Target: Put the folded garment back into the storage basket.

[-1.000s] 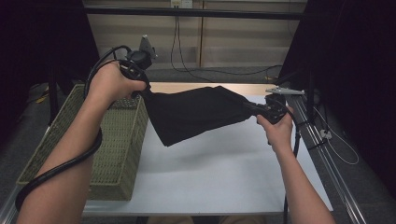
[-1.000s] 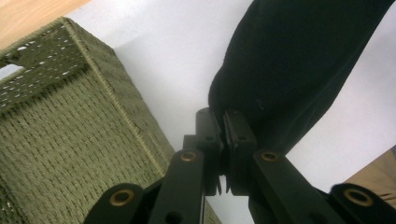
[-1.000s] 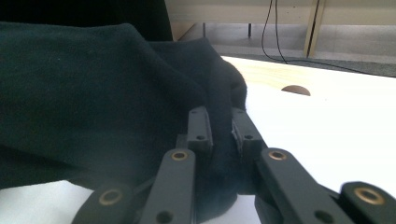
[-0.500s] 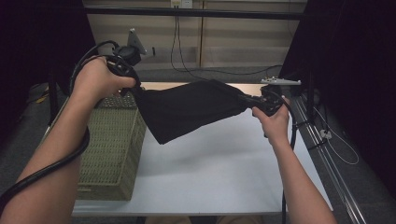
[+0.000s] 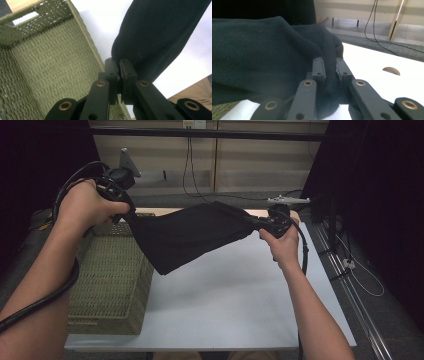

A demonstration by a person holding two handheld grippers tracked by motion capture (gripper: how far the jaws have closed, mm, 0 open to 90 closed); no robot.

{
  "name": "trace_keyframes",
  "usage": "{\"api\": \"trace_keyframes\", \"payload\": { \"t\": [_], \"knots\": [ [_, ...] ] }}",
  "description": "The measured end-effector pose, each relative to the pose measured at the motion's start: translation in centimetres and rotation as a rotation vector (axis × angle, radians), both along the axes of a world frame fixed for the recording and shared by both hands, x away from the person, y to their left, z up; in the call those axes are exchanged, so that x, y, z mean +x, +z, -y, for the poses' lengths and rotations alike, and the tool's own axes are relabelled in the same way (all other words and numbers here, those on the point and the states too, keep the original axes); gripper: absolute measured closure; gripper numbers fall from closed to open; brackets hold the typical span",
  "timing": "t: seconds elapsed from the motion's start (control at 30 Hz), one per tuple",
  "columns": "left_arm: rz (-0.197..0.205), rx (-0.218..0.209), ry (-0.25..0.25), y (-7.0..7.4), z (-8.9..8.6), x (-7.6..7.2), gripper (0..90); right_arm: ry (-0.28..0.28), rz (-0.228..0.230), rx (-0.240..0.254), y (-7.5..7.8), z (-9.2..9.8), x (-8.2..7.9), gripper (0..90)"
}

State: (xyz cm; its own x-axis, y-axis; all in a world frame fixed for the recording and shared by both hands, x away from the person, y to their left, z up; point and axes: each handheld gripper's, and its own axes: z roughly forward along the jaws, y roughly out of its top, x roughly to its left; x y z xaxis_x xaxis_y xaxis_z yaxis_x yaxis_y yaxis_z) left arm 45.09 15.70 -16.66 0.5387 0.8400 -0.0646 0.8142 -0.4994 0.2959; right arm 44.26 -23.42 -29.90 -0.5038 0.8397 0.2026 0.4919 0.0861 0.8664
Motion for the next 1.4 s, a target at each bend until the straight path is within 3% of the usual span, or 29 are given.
{"api": "trace_keyframes", "payload": {
  "t": [0.87, 1.4],
  "knots": [
    [-0.005, 0.003, 0.064, 0.9, -3.5, -1.4, 86.5, 0.069, 0.016, 0.002, 1.5, -3.8, 2.6, 80.7],
    [0.005, 0.003, 0.137, 2.2, -6.2, -2.8, 86.5, 0.127, 0.028, 0.019, 2.6, -7.0, 4.7, 80.6]
  ]
}}
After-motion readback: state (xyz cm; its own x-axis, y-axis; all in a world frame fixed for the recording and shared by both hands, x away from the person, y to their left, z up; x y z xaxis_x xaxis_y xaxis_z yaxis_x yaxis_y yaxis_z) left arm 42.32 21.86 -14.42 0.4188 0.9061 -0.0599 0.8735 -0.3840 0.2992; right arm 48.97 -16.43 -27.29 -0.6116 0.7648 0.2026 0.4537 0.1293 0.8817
